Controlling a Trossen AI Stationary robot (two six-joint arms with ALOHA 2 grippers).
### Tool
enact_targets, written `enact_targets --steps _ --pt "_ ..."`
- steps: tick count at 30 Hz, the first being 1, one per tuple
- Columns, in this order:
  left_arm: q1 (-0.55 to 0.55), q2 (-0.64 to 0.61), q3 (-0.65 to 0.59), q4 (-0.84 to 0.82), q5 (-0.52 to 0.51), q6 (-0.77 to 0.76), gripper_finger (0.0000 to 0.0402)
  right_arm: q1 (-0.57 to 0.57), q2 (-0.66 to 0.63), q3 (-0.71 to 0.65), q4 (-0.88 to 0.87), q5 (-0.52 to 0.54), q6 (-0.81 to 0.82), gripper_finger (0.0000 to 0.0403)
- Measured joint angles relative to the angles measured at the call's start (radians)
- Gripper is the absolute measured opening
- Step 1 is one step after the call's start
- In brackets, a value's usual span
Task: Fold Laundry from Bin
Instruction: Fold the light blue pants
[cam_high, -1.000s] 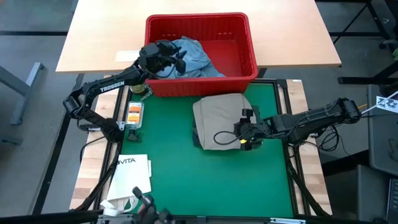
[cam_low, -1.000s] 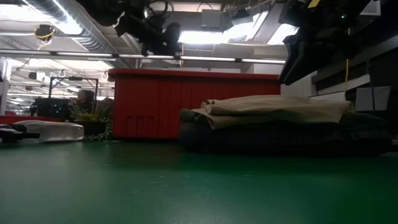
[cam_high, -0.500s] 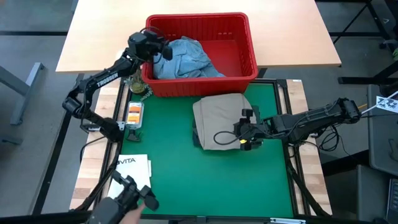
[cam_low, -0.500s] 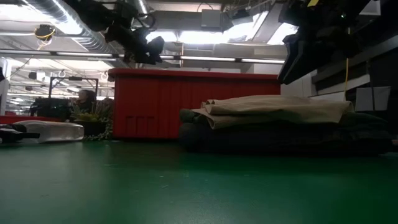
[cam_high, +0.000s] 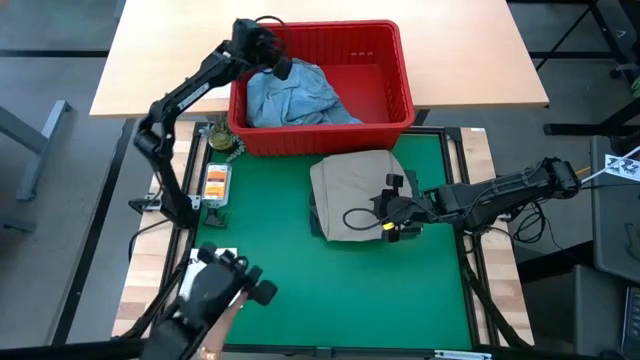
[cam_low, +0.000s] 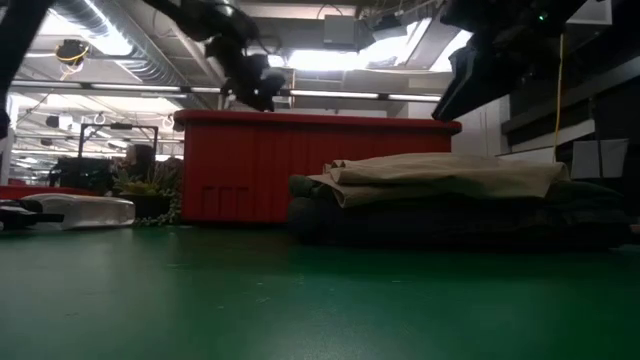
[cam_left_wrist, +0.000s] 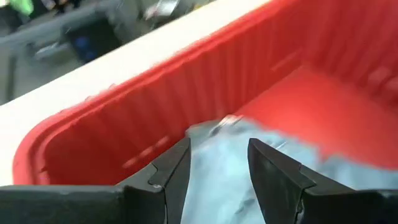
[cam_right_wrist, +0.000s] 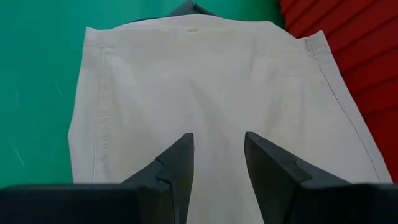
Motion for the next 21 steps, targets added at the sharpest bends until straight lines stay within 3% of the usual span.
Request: enact_targets --steps 7,15,21 --pt "0.015 0.171 0.13 -0.203 -0.111 0.027 0.0156 0.0 0.0 0.0 -0.002 0.0 0.0 0.0143" --pt "0.022 0.264 0.132 -0.209 -0.207 0.029 0.0156 0.0 0.0 0.0 -0.003 0.0 0.0 0.0143" --pt "0.03 0.292 0.132 -0.222 -0.206 0.046 0.0156 0.0 0.0 0.0 -0.003 0.0 0.0 0.0143"
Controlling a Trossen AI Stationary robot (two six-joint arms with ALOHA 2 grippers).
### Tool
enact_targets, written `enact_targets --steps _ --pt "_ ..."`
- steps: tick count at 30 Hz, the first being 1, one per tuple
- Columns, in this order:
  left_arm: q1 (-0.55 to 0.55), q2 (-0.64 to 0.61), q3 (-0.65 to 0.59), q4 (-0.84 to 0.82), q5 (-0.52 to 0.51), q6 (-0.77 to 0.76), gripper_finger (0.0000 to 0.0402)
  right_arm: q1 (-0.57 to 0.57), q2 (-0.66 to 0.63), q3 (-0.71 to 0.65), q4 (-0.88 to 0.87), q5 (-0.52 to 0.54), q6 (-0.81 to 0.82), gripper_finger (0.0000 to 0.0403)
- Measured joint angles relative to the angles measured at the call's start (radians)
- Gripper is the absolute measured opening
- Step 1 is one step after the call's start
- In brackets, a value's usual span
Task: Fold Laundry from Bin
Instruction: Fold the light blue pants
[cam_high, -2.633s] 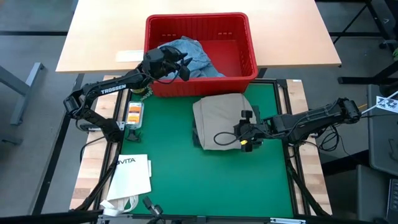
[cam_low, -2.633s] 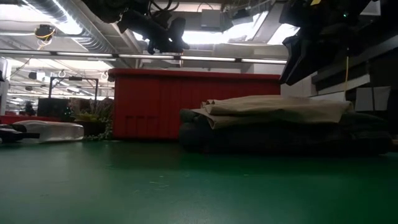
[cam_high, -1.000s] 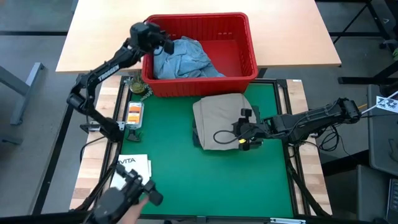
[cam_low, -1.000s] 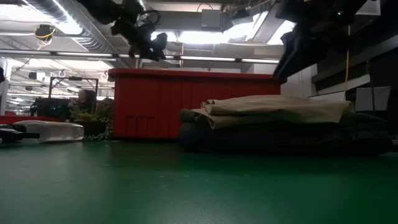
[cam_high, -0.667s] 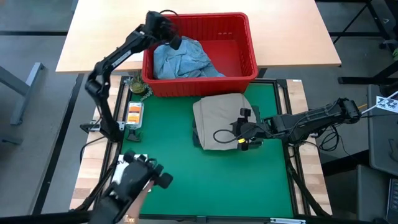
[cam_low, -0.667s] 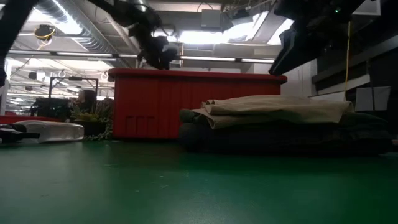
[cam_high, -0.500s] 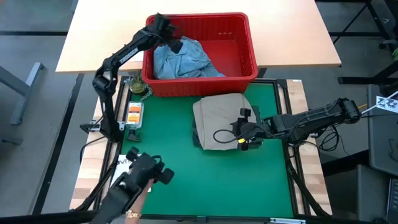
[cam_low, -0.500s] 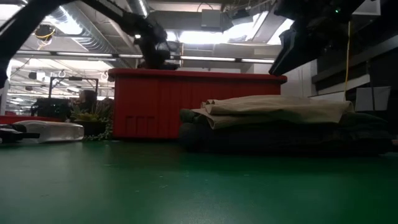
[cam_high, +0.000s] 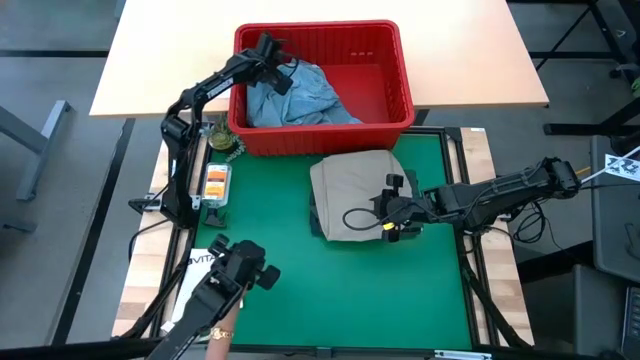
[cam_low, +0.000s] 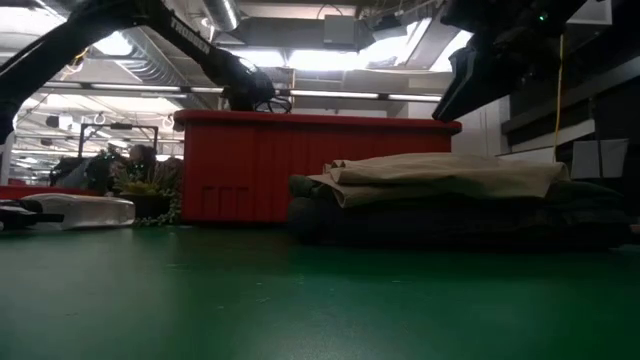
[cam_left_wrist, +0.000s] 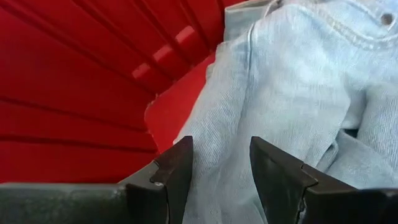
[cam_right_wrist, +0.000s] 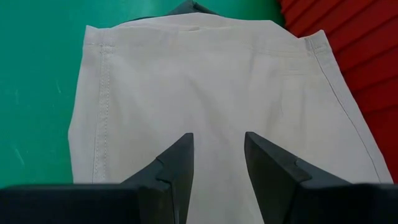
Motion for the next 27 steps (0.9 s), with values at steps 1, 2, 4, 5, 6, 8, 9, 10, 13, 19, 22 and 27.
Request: enact_targets --steps 1,2,4,5,6,8,9,10,13,19,22,27 --pt "0.0 0.002 0.0 -0.001 0.0 0.0 0.0156 0.0 0.0 0.0 0.0 0.0 0.0 0.0143" --pt "0.0 0.002 0.0 0.001 0.001 0.0 0.0156 0.0 0.0 0.0 0.0 0.0 0.0 0.0143" --pt "0.0 0.002 0.0 0.002 0.01 0.002 0.0156 0.0 0.0 0.0 0.0 0.0 0.0 0.0143" --pt "0.0 0.002 0.0 0.001 0.014 0.002 0.0156 0.0 0.0 0.0 0.0 0.0 0.0 0.0143" --pt "0.0 0.002 0.0 0.001 0.016 0.002 0.0156 0.0 0.0 0.0 0.0 0.0 0.0 0.0143" --pt "0.003 0.002 0.0 0.001 0.016 0.004 0.0156 0.0 0.0 0.0 0.0 0.0 0.0 0.0143" --pt "0.006 0.002 0.0 0.002 0.017 0.004 0.0156 0.0 0.0 0.0 0.0 0.0 0.0 0.0143" --pt "0.006 0.002 0.0 0.001 0.018 0.004 0.0156 0.0 0.0 0.0 0.0 0.0 0.0 0.0143" --pt "0.01 0.002 0.0 -0.001 0.018 0.004 0.0156 0.0 0.0 0.0 -0.001 0.0 0.0 0.0143" --pt "0.021 0.002 -0.02 -0.008 0.017 0.008 0.0156 0.0 0.0 0.0 -0.001 0.0 -0.001 0.0143" --pt "0.022 0.001 -0.034 0.001 0.016 0.016 0.0152 0.0 0.0 0.0 -0.001 0.0 -0.001 0.0143" --pt "0.019 0.0 -0.036 0.003 0.012 0.014 0.0098 0.0 0.0 0.0 -0.001 0.0 -0.001 0.0143"
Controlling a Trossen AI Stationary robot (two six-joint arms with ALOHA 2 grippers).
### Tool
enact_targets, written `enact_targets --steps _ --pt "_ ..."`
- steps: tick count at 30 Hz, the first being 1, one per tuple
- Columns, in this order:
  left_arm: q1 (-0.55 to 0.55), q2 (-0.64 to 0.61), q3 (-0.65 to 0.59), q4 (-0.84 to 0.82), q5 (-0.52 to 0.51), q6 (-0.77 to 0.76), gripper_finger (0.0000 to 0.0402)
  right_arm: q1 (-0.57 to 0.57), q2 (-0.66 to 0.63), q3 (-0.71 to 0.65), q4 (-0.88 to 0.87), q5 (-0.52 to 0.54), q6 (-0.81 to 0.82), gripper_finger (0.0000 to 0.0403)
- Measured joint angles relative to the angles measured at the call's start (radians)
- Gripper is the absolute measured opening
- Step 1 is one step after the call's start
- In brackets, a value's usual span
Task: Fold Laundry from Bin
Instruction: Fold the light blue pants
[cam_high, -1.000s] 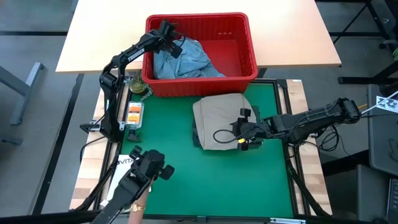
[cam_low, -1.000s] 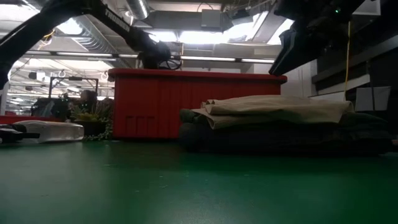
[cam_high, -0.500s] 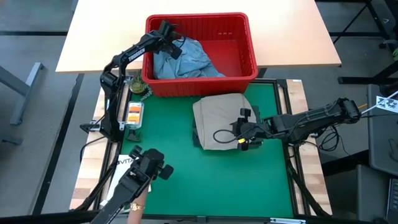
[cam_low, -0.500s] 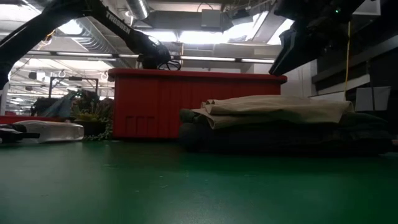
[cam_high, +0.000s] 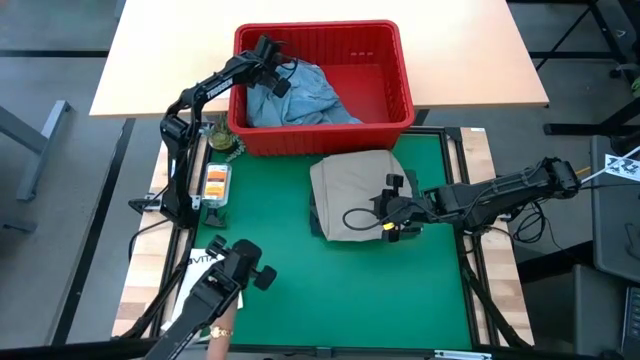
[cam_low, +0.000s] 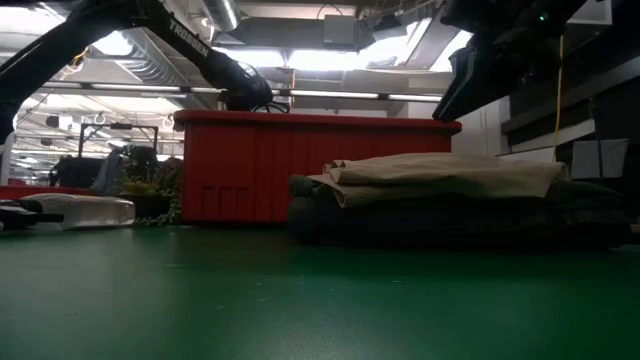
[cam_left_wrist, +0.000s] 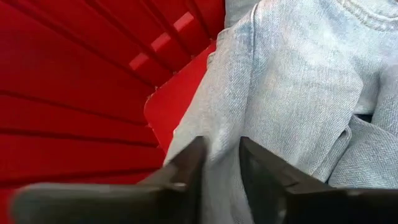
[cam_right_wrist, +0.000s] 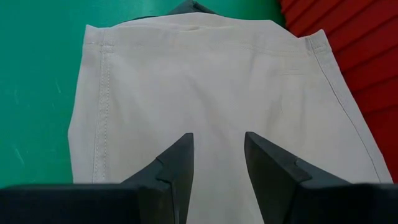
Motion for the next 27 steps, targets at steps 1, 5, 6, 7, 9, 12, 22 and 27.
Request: enact_targets --steps 1,5,6,7,9,12,22,27 --pt "0.0 0.0 0.0 0.0 -0.002 -0.003 0.0079 0.0 0.0 0.0 0.0 0.0 0.0 0.0143" --pt "-0.009 0.0 0.003 0.001 0.003 -0.018 0.0012 0.0 0.0 0.0 0.0 0.0 0.0 0.0143" --pt "-0.011 0.0 0.006 -0.004 0.012 -0.025 0.0011 0.0 0.0 0.0 0.0 0.0 0.0 0.0143" --pt "-0.014 0.001 0.014 -0.013 0.013 -0.027 0.0011 0.0 0.0 0.0 0.0 0.001 0.0 0.0143" --pt "-0.021 0.003 0.04 -0.03 0.02 -0.028 0.0009 0.0 0.0 0.0 0.0 0.009 -0.001 0.0143" --pt "-0.035 0.003 0.111 -0.069 0.043 -0.034 0.0006 0.0 0.0 0.0 0.0 0.033 -0.026 0.0143" --pt "-0.106 0.003 0.472 -0.236 0.13 -0.066 0.0003 0.0 0.0 0.0 0.001 0.156 -0.052 0.0143" --pt "-0.145 -0.055 0.486 -0.214 0.205 -0.071 0.0002 -0.001 0.0 0.017 -0.007 0.26 -0.055 0.0143"
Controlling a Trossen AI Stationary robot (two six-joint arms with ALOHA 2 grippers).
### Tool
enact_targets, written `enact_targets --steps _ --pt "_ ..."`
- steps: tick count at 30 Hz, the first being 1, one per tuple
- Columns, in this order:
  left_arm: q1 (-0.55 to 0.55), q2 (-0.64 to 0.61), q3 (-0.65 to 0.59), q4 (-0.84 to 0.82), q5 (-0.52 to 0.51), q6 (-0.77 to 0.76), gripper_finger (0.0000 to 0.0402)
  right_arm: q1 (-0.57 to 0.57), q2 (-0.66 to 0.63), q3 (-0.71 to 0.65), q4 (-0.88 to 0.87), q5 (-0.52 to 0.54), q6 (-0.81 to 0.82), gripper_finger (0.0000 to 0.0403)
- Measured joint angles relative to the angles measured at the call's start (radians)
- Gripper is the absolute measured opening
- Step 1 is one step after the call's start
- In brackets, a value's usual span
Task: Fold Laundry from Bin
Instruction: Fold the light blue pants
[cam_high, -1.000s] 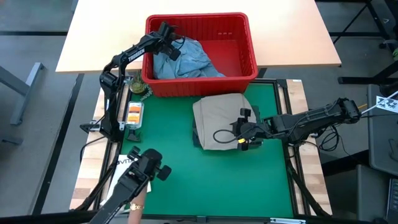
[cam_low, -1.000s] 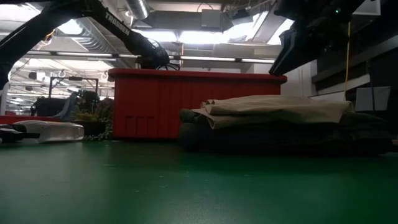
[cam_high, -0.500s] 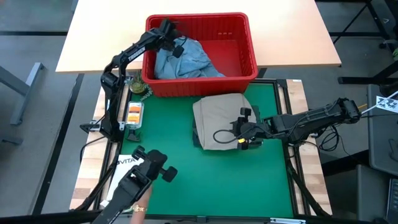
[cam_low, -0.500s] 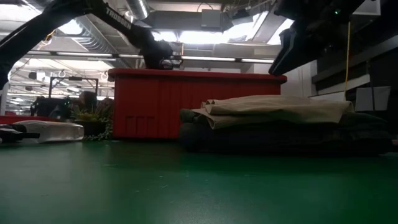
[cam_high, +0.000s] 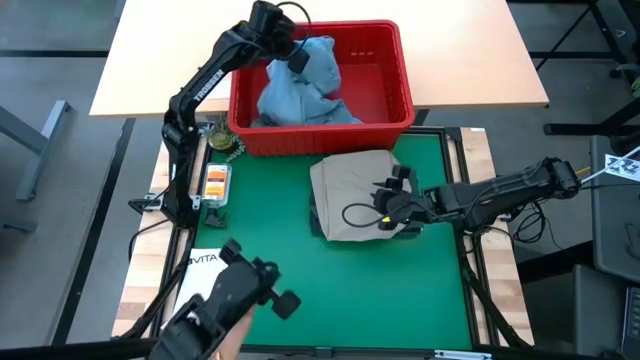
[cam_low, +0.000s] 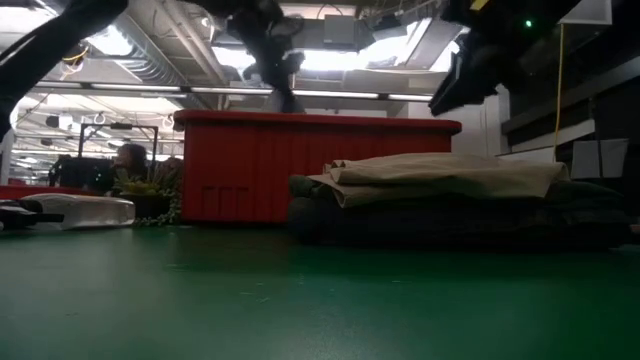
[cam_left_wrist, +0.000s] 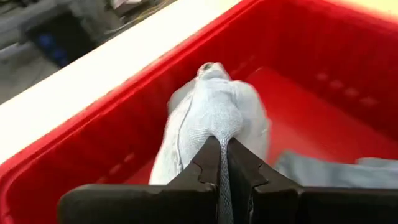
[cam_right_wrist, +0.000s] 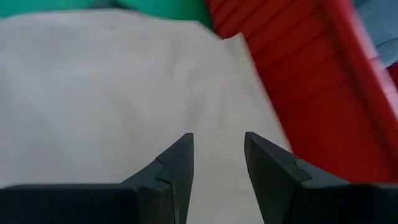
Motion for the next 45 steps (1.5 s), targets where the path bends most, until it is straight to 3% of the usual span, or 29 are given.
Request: enact_targets --steps 10,20,23,30,33,39,45 --pt "-0.06 -0.089 0.026 0.04 0.248 -0.003 0.0002 -0.084 -0.01 0.221 -0.001 0.04 -0.244 0.0143" --pt "-0.125 -0.12 0.026 0.02 0.285 0.001 0.0003 -0.354 -0.012 0.5 0.002 0.011 -0.602 0.0143" --pt "-0.143 -0.12 0.026 0.014 0.31 0.001 0.0002 -0.475 -0.012 0.55 0.001 -0.076 -0.665 0.0143" --pt "-0.198 -0.12 0.026 0.013 0.325 0.001 0.0003 -0.768 0.002 0.564 -0.032 -0.443 -0.731 0.0143" --pt "-0.219 -0.12 0.026 0.014 0.326 0.001 0.0002 -0.853 0.028 0.564 -0.049 -0.553 -0.732 0.0143" --pt "-0.258 -0.12 0.026 0.014 0.326 0.002 0.0003 -0.943 0.101 0.564 -0.056 -0.651 -0.74 0.0143" --pt "-0.278 -0.12 0.026 -0.006 0.325 0.003 0.0003 -0.958 0.17 0.563 -0.056 -0.67 -0.824 0.0143"
